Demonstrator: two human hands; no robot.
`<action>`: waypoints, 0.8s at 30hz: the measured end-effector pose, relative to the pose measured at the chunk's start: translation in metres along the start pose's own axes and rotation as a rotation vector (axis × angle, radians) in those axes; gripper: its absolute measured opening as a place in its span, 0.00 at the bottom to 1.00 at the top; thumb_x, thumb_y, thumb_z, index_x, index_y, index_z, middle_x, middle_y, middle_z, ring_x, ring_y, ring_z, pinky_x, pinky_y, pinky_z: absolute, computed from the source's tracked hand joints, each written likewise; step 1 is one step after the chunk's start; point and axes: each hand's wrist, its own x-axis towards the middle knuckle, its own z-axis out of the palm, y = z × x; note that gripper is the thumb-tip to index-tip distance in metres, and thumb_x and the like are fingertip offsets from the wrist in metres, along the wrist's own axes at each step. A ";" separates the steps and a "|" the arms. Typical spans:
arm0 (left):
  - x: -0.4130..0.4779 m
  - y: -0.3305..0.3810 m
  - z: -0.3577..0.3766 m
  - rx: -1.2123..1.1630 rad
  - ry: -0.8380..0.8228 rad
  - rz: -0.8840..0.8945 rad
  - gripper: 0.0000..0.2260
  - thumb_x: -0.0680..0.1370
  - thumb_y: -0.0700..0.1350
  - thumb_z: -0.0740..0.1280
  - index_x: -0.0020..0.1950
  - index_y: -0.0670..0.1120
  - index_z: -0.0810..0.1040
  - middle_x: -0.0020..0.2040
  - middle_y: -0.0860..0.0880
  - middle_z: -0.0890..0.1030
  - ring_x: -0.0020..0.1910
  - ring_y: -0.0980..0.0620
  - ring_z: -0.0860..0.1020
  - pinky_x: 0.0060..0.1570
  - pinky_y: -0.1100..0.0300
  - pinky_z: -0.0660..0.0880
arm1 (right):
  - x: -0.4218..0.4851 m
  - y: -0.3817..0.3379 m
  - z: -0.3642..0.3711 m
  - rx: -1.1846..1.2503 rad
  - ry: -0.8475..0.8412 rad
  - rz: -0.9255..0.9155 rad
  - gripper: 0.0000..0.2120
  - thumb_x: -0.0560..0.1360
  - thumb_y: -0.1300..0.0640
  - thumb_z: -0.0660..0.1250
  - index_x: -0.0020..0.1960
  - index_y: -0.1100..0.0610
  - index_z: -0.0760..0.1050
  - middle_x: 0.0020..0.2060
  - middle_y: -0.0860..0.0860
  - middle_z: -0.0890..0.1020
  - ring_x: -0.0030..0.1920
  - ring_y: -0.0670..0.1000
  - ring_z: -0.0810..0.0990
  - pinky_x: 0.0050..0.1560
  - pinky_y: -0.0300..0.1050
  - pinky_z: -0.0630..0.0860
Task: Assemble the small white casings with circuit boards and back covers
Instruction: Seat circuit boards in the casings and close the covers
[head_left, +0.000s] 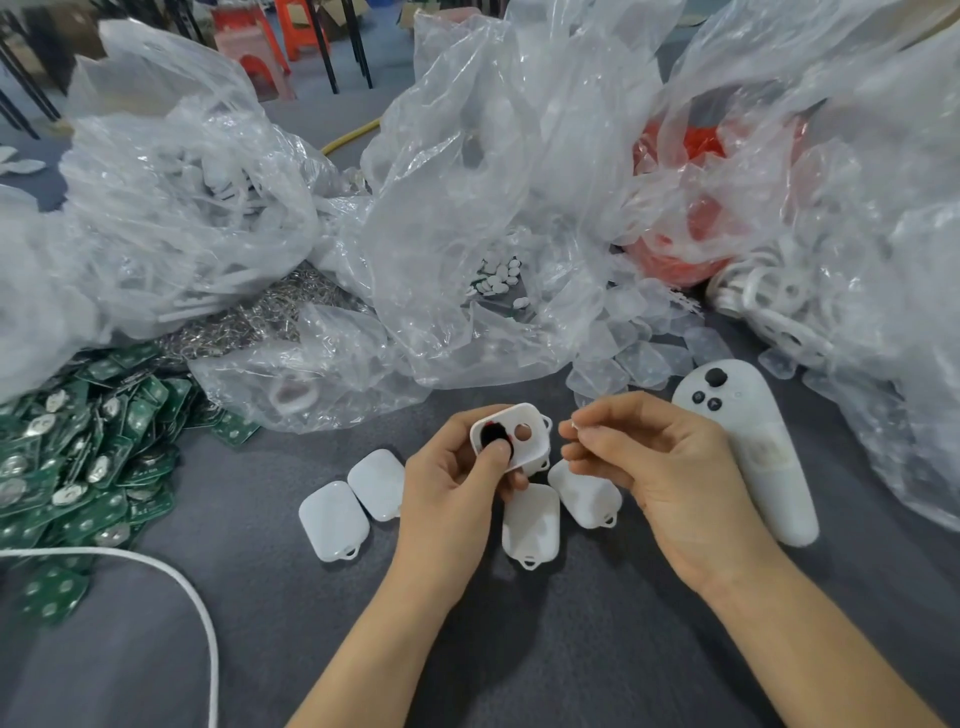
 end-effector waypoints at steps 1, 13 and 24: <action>-0.001 0.000 0.000 0.013 -0.006 0.009 0.10 0.74 0.42 0.64 0.48 0.52 0.83 0.46 0.48 0.85 0.34 0.55 0.78 0.36 0.64 0.75 | 0.000 0.001 0.000 -0.035 0.005 -0.012 0.12 0.70 0.71 0.69 0.37 0.55 0.81 0.37 0.58 0.84 0.35 0.52 0.83 0.37 0.38 0.79; -0.003 -0.001 0.003 0.136 -0.014 0.090 0.10 0.77 0.36 0.65 0.51 0.49 0.81 0.45 0.50 0.85 0.36 0.55 0.81 0.39 0.64 0.77 | 0.000 0.007 0.003 -0.167 0.029 -0.038 0.07 0.69 0.64 0.73 0.37 0.53 0.83 0.48 0.47 0.84 0.47 0.46 0.83 0.50 0.40 0.78; -0.009 -0.003 0.005 0.259 -0.082 0.147 0.14 0.76 0.40 0.64 0.56 0.56 0.81 0.47 0.55 0.84 0.40 0.55 0.83 0.42 0.61 0.79 | -0.002 0.010 0.008 -0.300 -0.013 -0.116 0.09 0.72 0.68 0.70 0.44 0.57 0.73 0.38 0.55 0.83 0.40 0.52 0.83 0.42 0.38 0.78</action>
